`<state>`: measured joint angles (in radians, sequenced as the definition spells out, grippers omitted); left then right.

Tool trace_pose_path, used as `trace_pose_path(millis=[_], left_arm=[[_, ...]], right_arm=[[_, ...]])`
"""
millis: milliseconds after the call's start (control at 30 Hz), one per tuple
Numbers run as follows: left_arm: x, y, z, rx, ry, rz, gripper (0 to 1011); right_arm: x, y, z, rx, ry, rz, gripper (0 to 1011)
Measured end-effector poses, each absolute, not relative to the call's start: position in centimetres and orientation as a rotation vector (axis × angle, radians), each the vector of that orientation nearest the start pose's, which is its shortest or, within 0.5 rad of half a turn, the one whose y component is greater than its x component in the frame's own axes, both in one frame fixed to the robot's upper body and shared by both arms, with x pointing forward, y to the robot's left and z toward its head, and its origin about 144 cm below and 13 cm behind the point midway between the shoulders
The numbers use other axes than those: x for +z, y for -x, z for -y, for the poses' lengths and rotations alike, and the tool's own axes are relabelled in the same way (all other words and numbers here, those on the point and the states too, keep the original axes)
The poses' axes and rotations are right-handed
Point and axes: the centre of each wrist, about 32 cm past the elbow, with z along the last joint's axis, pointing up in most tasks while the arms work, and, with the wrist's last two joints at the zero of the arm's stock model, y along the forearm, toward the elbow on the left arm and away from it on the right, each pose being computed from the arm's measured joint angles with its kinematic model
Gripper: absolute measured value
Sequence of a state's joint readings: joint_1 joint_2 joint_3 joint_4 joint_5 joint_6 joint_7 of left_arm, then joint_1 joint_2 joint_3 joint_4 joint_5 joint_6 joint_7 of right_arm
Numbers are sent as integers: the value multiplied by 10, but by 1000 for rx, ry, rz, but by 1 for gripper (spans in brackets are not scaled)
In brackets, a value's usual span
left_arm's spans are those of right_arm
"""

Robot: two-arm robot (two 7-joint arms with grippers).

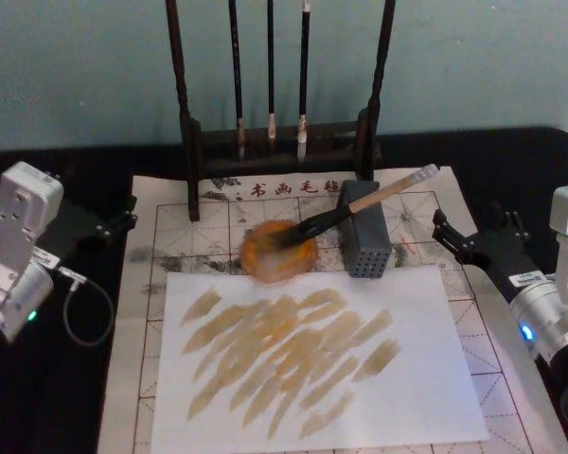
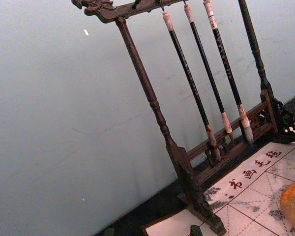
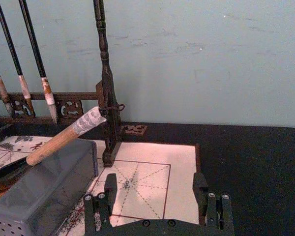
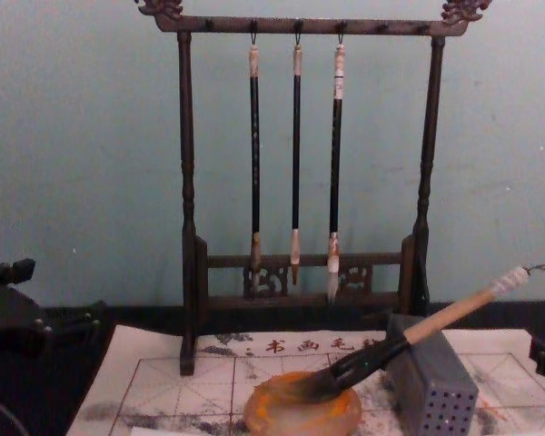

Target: Pick up the brush from the inkstone, write on the paper, then place the brush back to its original position.

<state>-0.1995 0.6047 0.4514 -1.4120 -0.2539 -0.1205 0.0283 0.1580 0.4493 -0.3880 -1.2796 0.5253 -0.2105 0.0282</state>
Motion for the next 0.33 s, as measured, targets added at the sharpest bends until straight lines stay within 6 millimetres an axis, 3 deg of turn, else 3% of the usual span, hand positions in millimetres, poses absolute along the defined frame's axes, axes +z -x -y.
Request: trace_pose_path(millis=[333], left_arm=[[1140, -489, -310, 1248, -305, 285, 1001]], right_arm=[[1091, -480, 290, -1338, 32, -69, 1000]])
